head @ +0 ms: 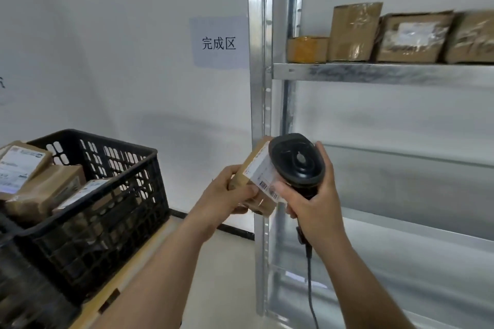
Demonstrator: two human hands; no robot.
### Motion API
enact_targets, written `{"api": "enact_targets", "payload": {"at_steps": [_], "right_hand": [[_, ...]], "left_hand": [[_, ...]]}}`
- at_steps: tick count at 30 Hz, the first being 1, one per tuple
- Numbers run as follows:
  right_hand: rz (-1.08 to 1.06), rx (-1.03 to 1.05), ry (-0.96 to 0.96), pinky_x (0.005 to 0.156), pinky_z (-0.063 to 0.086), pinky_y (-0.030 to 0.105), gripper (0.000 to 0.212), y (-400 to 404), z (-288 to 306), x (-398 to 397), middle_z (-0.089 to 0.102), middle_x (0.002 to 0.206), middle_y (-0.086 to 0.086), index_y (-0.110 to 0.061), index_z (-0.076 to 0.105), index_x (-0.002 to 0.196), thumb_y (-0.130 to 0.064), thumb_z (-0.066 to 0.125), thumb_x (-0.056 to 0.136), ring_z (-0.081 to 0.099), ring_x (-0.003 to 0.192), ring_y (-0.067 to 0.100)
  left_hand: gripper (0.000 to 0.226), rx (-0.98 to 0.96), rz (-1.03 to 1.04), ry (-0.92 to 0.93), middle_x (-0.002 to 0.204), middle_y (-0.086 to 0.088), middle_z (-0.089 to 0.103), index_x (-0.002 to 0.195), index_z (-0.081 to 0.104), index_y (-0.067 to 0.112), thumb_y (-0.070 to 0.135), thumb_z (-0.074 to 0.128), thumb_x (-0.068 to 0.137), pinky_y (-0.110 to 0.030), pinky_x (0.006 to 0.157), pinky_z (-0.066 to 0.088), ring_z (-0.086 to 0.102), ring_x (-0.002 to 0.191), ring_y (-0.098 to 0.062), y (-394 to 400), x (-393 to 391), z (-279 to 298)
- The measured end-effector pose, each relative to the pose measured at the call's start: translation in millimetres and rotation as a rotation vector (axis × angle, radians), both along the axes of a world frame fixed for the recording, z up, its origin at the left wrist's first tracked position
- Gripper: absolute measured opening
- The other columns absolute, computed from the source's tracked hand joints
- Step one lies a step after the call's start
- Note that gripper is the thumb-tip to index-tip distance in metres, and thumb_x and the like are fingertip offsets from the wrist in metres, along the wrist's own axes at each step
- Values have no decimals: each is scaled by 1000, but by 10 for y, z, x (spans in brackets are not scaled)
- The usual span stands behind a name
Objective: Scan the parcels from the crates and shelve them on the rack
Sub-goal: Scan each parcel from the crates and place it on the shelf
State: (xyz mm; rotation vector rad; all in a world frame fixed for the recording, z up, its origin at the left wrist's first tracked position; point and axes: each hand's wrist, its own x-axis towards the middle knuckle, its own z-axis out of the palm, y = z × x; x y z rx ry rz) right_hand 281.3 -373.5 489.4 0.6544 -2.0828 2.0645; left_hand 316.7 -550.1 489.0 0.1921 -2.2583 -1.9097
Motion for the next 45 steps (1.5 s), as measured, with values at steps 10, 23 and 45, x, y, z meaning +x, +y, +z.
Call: {"api": "enact_targets", "payload": {"at_steps": [10,23,45], "right_hand": [[-66,115,-131,55,51,17,94,818,-198,720,59,121,-6,-58,21,138,-9,78,80,57,78,13],[-39,65,-200,56,52,28,89,1507,-247,1079,64,107,-1,-57,28,136,-7,77,81,59,62,16],[-60,7,-193,46,46,22,84,1795,-180,1121,63,105,12,-54,27,134,-5,74,83,54,46,14]], "left_hand": [[40,-102,4,39,111,3,66,125,51,36,18,64,92,-28,83,56,64,103,-19,227,103,24],[46,-92,-130,0,125,-4,59,138,33,27,14,52,99,-35,99,49,61,110,-18,876,37,280],[48,-197,-53,-74,122,3,51,136,26,27,23,55,98,-43,104,40,52,112,-21,1546,-27,6]]}}
